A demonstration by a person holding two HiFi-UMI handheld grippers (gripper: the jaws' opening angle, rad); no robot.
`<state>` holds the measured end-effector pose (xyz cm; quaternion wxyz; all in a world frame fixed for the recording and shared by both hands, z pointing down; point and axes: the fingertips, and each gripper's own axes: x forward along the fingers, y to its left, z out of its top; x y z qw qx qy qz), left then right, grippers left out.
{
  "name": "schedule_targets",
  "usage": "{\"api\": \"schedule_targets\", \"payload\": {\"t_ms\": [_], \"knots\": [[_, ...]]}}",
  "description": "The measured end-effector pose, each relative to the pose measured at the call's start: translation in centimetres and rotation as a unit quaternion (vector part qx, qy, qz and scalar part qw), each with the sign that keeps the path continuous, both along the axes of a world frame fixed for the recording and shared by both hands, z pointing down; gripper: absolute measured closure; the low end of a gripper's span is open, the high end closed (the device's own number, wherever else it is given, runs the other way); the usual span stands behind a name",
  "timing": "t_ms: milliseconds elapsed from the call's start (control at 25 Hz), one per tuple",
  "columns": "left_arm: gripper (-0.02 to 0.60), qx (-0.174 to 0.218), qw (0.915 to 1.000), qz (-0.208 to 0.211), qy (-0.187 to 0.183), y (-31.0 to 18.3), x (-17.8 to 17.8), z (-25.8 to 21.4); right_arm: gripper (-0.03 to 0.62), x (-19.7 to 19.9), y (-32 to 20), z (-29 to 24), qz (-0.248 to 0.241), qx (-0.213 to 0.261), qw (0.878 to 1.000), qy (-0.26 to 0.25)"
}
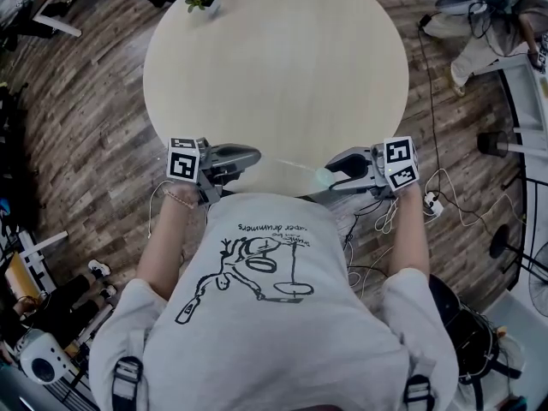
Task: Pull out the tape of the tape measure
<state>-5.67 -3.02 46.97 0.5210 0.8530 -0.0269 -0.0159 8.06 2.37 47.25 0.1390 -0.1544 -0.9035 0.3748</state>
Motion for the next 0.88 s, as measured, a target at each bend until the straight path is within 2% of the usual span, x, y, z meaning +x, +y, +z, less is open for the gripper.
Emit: {"api": "schedule_targets", "payload": {"t_ms": [520, 880], "knots": [[0.558, -0.015, 0.9993, -0.027, -0.02, -0.6, -1.6, 1.4, 0.379, 2.4, 0.1, 1.1, -0.008, -0.019, 1.0, 0.006], [0.558, -0.01, 0.9989, -0.028, -0.036, -0.7, -1.9, 1.8, 0.379, 3.5, 0.4, 1.4, -0.008, -0.025, 1.0, 0.011]]}}
